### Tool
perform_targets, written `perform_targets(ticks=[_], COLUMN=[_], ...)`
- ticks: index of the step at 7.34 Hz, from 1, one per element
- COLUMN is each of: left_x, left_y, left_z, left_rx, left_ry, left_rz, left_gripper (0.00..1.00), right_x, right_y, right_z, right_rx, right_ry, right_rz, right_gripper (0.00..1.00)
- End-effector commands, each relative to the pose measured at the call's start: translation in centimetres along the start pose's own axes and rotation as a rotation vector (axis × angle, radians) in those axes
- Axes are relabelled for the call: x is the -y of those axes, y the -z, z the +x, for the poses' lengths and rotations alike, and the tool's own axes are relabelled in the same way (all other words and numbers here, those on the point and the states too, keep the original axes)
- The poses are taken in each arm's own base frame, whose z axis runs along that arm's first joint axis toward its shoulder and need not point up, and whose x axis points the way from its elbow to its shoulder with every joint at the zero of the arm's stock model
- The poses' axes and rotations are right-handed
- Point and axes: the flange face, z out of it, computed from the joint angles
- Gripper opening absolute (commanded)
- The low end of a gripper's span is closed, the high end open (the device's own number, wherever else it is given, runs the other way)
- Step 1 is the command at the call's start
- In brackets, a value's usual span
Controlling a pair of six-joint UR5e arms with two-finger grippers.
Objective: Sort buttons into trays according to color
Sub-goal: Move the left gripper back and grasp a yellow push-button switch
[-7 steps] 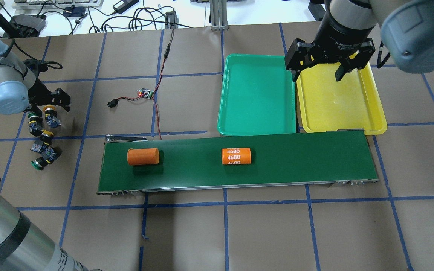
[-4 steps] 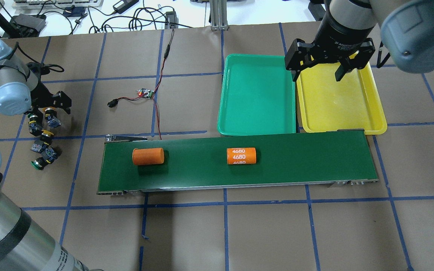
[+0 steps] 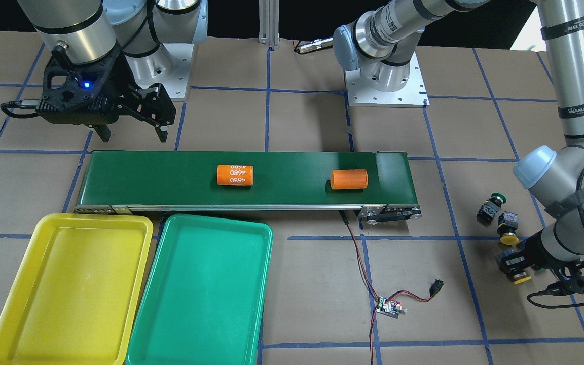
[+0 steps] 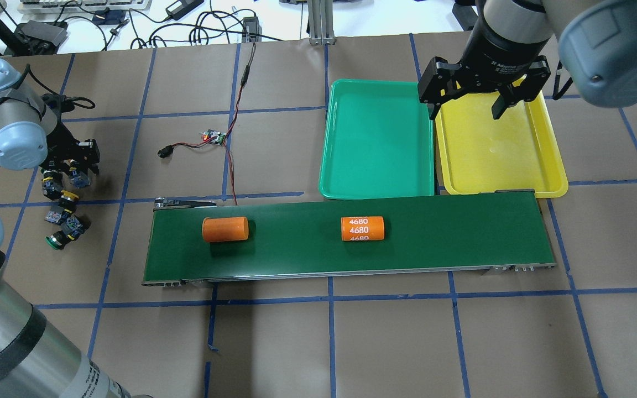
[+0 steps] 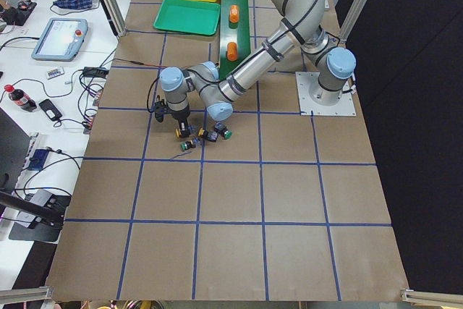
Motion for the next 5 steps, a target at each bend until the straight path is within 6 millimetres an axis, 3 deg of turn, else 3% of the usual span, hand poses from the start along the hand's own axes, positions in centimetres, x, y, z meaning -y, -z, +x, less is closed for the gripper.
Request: perform_targets(ticks=[1, 2, 3, 4, 5], left_x=[-0.4, -1.0, -1.2, -2.5, -4.6], left_y=[3.9, 7.2, 11.0, 14.0, 15.7], left_z=[1.7, 3.7, 7.0, 10.6, 13.9], left_rx=[-0.014, -0.056, -0.061, -0.072, -0.074], left_ry=[-0.032, -0.056, -0.111, -0.137, -0.175], left_rz=[0.034, 0.018, 0.001, -0.041, -0.040], left_gripper=[0.00, 0.00, 0.00, 0.00, 0.00], right_x=[0.0, 0.0, 0.0, 0.0, -0.1], right_y=[0.0, 0.0, 0.0, 0.1, 0.1], right_z=[0.0, 0.0, 0.0, 0.0, -0.1], right_rx=[0.000, 0.000, 0.000, 0.000, 0.000], right_ry=[0.000, 0.000, 0.000, 0.000, 0.002], right_rz=[0.000, 0.002, 0.002, 0.003, 0.001], right_gripper=[1.00, 1.00, 1.00, 1.00, 1.00])
